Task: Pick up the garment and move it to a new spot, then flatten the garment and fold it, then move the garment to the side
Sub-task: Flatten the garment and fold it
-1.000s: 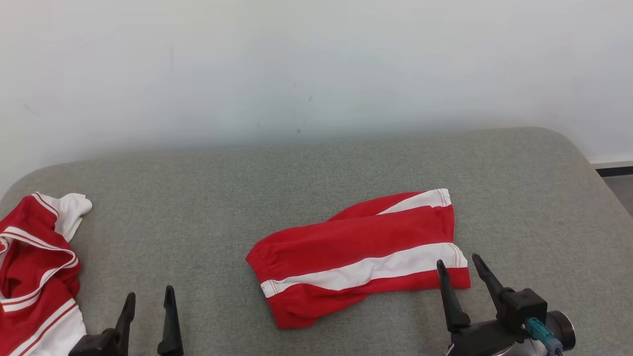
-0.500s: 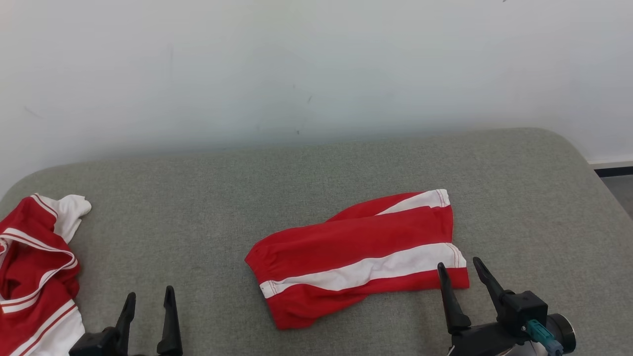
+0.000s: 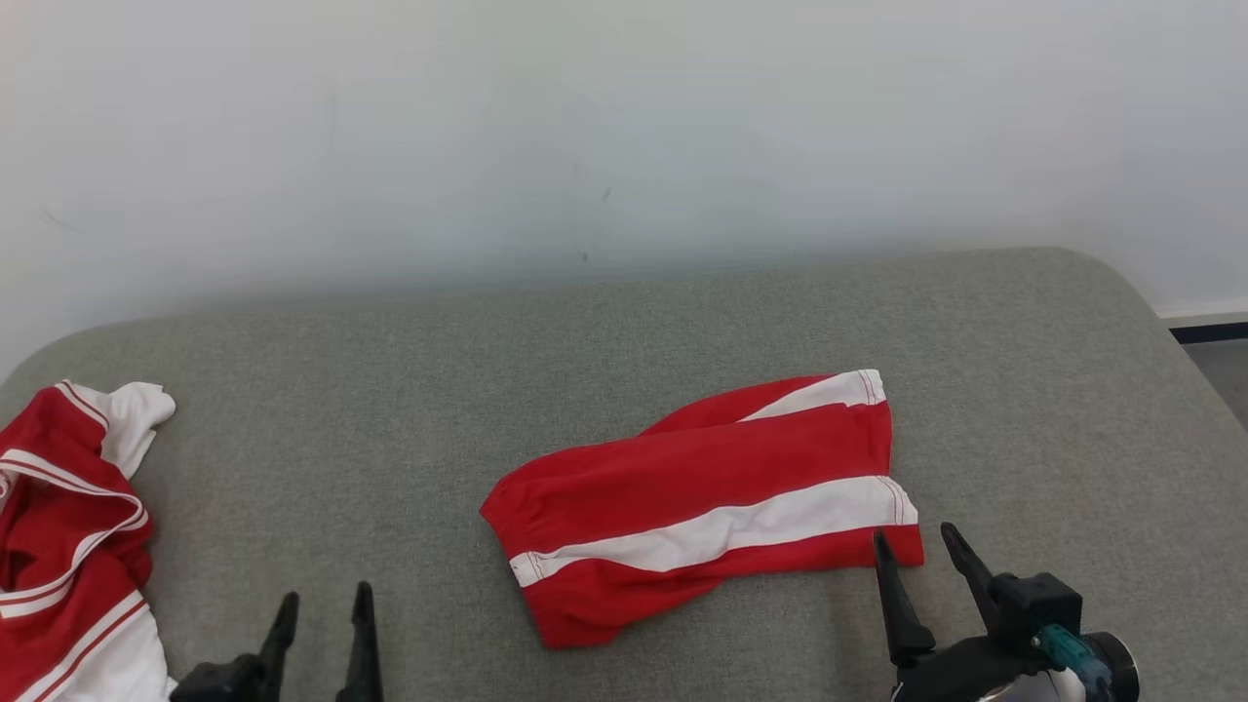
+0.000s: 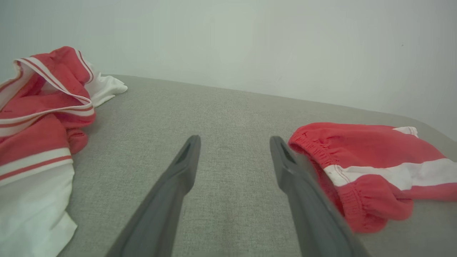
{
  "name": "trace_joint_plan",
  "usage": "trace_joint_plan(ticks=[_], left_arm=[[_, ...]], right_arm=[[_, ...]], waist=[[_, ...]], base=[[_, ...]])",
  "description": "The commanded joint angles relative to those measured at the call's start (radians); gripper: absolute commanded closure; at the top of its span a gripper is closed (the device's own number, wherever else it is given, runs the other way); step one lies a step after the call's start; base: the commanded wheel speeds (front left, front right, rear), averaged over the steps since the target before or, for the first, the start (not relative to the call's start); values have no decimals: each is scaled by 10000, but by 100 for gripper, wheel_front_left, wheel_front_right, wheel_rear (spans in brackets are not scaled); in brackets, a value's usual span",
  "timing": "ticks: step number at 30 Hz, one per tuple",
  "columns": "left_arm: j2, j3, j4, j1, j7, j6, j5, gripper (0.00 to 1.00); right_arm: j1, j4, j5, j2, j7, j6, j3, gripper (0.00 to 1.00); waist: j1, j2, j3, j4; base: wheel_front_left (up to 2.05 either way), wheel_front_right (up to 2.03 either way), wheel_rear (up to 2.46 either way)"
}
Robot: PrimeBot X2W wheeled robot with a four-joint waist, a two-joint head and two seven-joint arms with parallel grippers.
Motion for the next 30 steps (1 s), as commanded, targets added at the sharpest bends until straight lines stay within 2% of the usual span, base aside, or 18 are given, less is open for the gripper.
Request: trace_joint_plan(ticks=[1,10,18,30], left_arm=[[4,-142,218,-170,-8,-93,-121,0],[4,-1553,1645,-1415,1246,-494,-1368,0],[7,-2592,2202,-2272,2003,-578,-2195,0],[11,-3475,2779,-3148,2163,-580,-2784,0]], right_arm=[[-179,156,-4,18,258,-26,-36,0],[-1248,1310,157,-338,1539,-26,109,0],[-2110,2367,408,-481,1643,-26,169,0],[-3257,3662,539,-422,1086,-26,346,0]], waist=[[1,0,40,-8],[1,0,368,-56],[1,0,680,-128],[1,0,1348,-123]], base=[[0,0,0],[0,0,0],[0,0,0],[0,0,0]])
